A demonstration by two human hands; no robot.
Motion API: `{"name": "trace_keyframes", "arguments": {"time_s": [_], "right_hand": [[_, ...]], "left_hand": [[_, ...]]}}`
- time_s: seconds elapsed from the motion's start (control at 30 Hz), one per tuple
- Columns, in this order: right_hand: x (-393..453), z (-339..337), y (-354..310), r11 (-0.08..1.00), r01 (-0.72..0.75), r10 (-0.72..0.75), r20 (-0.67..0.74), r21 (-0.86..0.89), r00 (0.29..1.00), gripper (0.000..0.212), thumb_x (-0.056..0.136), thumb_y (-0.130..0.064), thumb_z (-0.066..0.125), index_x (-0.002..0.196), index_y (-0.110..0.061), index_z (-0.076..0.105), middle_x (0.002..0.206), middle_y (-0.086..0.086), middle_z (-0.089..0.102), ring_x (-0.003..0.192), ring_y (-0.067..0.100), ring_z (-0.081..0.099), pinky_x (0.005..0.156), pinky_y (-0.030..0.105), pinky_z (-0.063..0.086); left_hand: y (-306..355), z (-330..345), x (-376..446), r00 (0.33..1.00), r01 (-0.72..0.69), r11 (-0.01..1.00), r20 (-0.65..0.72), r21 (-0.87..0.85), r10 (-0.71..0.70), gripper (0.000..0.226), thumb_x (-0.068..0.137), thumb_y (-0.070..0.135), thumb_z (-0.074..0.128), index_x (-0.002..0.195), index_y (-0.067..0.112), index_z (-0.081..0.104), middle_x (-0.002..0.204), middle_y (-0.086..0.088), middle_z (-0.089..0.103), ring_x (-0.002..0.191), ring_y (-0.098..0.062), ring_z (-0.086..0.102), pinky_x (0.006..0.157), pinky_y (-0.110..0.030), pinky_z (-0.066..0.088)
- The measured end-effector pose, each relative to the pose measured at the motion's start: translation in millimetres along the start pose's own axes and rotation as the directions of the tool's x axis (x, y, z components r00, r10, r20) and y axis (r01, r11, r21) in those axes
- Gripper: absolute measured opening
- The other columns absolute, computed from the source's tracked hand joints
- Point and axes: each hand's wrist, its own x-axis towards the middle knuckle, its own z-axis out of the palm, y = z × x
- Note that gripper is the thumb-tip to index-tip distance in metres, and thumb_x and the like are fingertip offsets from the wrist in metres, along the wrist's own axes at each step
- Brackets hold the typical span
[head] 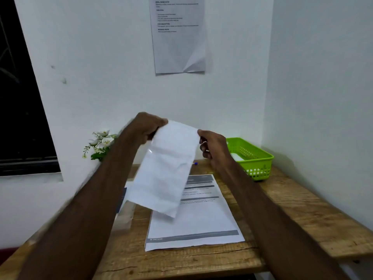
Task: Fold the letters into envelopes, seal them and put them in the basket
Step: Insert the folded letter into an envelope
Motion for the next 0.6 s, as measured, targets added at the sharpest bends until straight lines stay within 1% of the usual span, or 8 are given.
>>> {"name": "trace_keyframes", "arguments": {"time_s": [0.1, 0.17, 0.2, 0.3, 0.4, 0.5, 0.53, 0.6], "right_hand": [[7.3, -4.1, 13.1, 0.976, -0.023, 0.010, -0.059, -0.219, 0.998, 0.010, 0.087, -0.012, 0.064, 0.077, -0.010, 0.063, 0.070, 0.010, 0.055, 0.049, 0.017, 0.045, 0.042, 0.020, 0.028], [17.0, -5.2, 33.5, 0.822, 0.030, -0.045, -0.012, -0.568, 0.999, 0.009, 0.086, -0.009, 0.061, 0.080, -0.010, 0.067, 0.075, 0.011, 0.061, 0.061, 0.021, 0.058, 0.051, 0.023, 0.040], [21.2, -4.5, 44.0, 0.744, 0.041, -0.077, -0.024, -0.667, 0.997, 0.010, 0.085, -0.008, 0.061, 0.083, -0.006, 0.071, 0.078, 0.011, 0.065, 0.071, 0.022, 0.064, 0.058, 0.026, 0.043], [31.5, -6.1, 74.8, 0.664, -0.012, -0.049, -0.060, -0.748, 0.997, 0.021, 0.084, -0.016, 0.061, 0.083, 0.001, 0.074, 0.083, 0.014, 0.073, 0.084, 0.026, 0.071, 0.067, 0.032, 0.054], [27.0, -4.6, 88.1, 0.482, 0.034, 0.011, 0.045, -0.876, 0.999, 0.027, 0.089, -0.027, 0.052, 0.088, -0.007, 0.070, 0.093, 0.018, 0.073, 0.093, 0.035, 0.072, 0.076, 0.032, 0.057], [23.3, -0.8, 97.2, 0.368, 0.100, -0.062, 0.083, -0.925, 0.995, 0.026, 0.093, -0.023, 0.056, 0.103, -0.003, 0.071, 0.106, 0.017, 0.072, 0.102, 0.032, 0.069, 0.066, 0.024, 0.041], [23.1, 0.2, 99.8, 0.339, 0.113, -0.075, 0.093, -0.934, 0.993, 0.024, 0.093, -0.019, 0.058, 0.103, -0.002, 0.070, 0.111, 0.016, 0.072, 0.104, 0.032, 0.068, 0.065, 0.026, 0.039], [22.4, 1.7, 105.5, 0.298, 0.137, -0.080, 0.118, -0.945, 0.990, 0.020, 0.093, -0.015, 0.057, 0.104, -0.001, 0.068, 0.116, 0.018, 0.069, 0.109, 0.032, 0.066, 0.071, 0.032, 0.045]], "left_hand": [[-39.1, 9.7, -1.8, 0.976, 0.198, 0.979, 0.104, -0.055, -0.192, 0.015, 0.092, 0.006, 0.070, 0.080, 0.000, 0.064, 0.058, -0.009, 0.068, 0.039, -0.012, 0.060, 0.038, -0.022, 0.051], [-71.1, 16.6, -4.7, 0.948, 0.287, 0.958, 0.149, -0.012, -0.282, 0.016, 0.094, 0.003, 0.067, 0.079, -0.002, 0.063, 0.058, -0.011, 0.064, 0.036, -0.014, 0.057, 0.035, -0.024, 0.050], [-85.5, 18.5, -4.5, 0.930, 0.328, 0.945, 0.167, 0.021, -0.327, 0.016, 0.094, 0.003, 0.066, 0.080, -0.003, 0.063, 0.062, -0.013, 0.063, 0.037, -0.015, 0.058, 0.035, -0.024, 0.049], [-114.2, 22.0, -2.1, 0.904, 0.367, 0.910, 0.158, 0.193, -0.398, 0.019, 0.094, 0.009, 0.070, 0.078, -0.002, 0.066, 0.065, -0.012, 0.064, 0.049, -0.018, 0.060, 0.039, -0.024, 0.052], [-131.0, 19.3, 3.0, 0.918, 0.338, 0.903, 0.116, 0.266, -0.379, 0.025, 0.091, 0.009, 0.072, 0.070, -0.002, 0.066, 0.054, -0.010, 0.060, 0.040, -0.015, 0.053, 0.037, -0.019, 0.043], [-140.8, 11.4, 11.9, 0.955, 0.275, 0.893, 0.010, 0.355, -0.298, 0.021, 0.082, 0.009, 0.079, 0.067, -0.002, 0.070, 0.054, -0.011, 0.063, 0.039, -0.017, 0.054, 0.045, -0.022, 0.048], [-143.4, 8.0, 16.0, 0.967, 0.249, 0.868, -0.061, 0.430, -0.247, 0.017, 0.077, 0.012, 0.081, 0.071, -0.001, 0.073, 0.060, -0.011, 0.068, 0.046, -0.020, 0.060, 0.053, -0.027, 0.053], [-147.6, 2.2, 18.2, 0.972, 0.217, 0.764, -0.205, 0.608, -0.112, 0.019, 0.079, 0.019, 0.076, 0.092, 0.005, 0.076, 0.091, -0.011, 0.076, 0.080, -0.027, 0.073, 0.074, -0.035, 0.058]]}}
